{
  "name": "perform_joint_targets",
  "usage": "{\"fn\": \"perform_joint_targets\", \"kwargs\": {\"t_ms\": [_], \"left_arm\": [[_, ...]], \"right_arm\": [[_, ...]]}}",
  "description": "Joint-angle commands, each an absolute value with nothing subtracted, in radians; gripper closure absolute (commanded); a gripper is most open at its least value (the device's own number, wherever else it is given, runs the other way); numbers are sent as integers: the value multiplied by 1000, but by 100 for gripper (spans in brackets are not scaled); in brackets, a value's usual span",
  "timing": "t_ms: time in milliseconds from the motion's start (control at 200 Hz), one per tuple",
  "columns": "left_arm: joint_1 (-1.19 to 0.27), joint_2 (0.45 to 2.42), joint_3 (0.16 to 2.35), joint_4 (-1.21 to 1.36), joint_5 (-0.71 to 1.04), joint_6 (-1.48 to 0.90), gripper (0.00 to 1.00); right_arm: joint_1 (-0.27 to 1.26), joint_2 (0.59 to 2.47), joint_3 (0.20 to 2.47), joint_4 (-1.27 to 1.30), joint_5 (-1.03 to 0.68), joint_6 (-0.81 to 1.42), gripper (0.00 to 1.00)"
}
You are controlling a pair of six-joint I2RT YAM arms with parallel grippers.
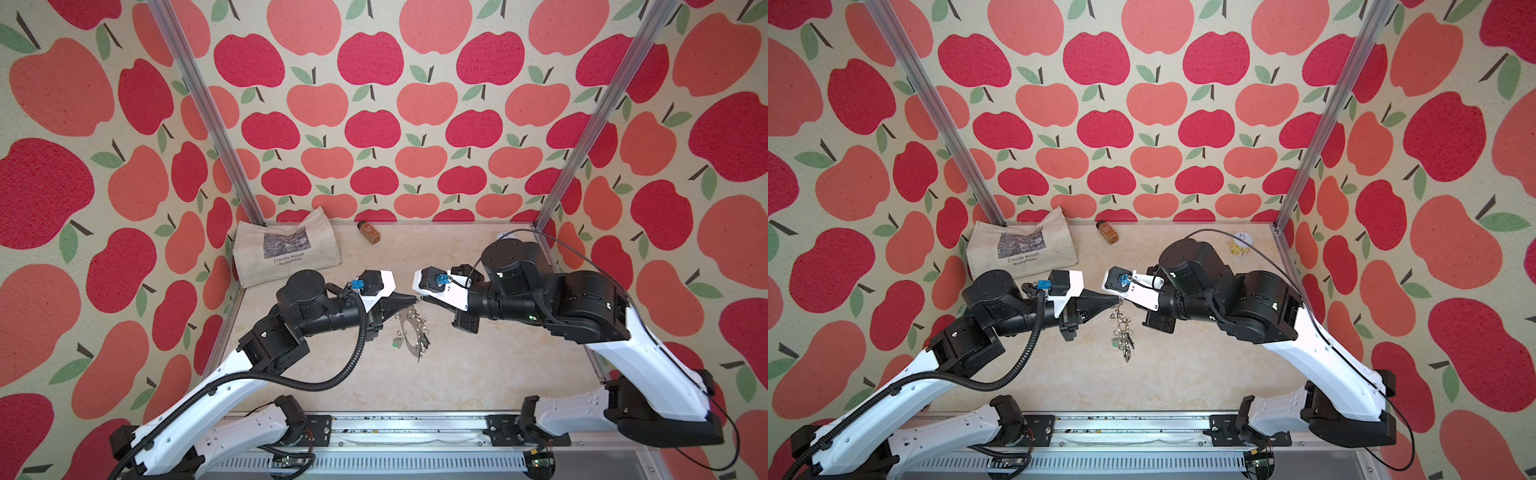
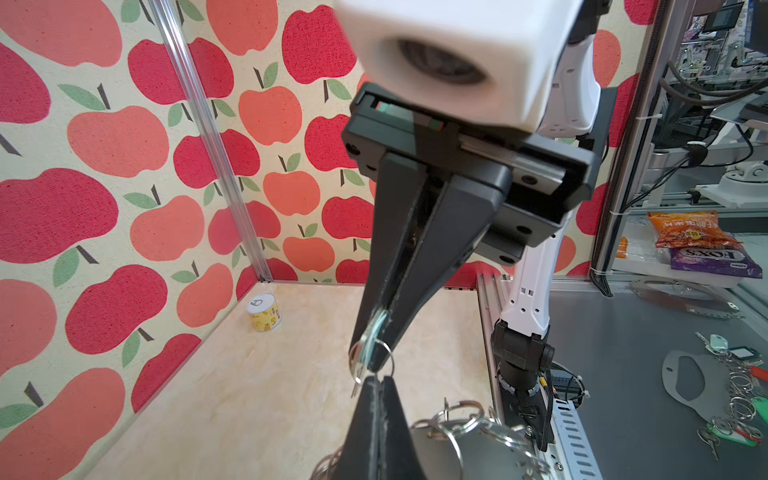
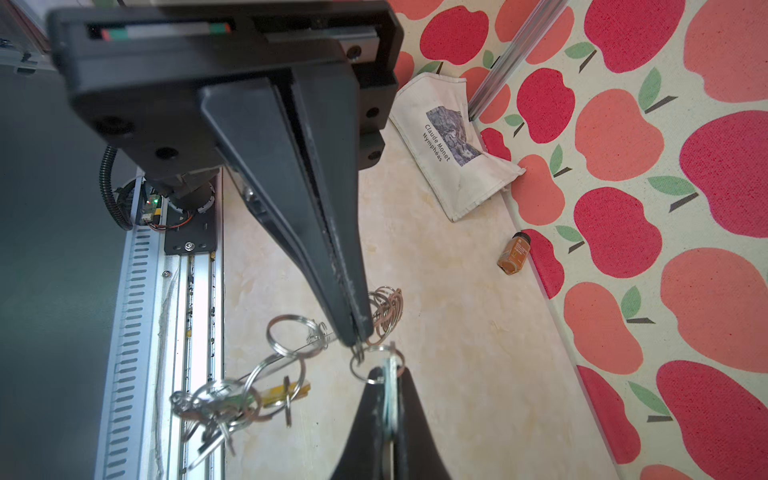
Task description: Put the keys on the keyring
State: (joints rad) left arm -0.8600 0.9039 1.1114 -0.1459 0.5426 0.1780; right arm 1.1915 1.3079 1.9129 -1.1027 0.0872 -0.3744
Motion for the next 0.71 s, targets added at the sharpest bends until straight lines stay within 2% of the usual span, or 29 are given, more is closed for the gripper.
{"fn": "perform_joint_targets", "kwargs": {"t_ms": [0,55,100,155,270,300,345,700], "left_arm": [[-866,883,1096,-187,494,188,77],[-867,866,1080,-198,457,186,51],[-868,852,1063,-205,430,181,38],[-870,830,1041,-212,386,175,30],[-869,795,998,-223,276,137,18],[-870,790,989,-228,246,124,8],[-869,784,978,-241,210,106,1],[-870,724,929,-376,-112,-39,1]], "right_arm": [[1195,1308,1953,-1136,144,-400,100],[1195,1317,1964,-1150,149,-405,100],[1195,1326,1968,-1160,150,-407,100],[1195,1332,1968,-1170,152,-410,100],[1194,1346,1956,-1176,165,-410,100],[1193,1350,1951,-1177,166,-408,100],[1192,1354,1939,-1177,170,-403,100],[1135,1383,1756,-1042,68,-340,100]]}}
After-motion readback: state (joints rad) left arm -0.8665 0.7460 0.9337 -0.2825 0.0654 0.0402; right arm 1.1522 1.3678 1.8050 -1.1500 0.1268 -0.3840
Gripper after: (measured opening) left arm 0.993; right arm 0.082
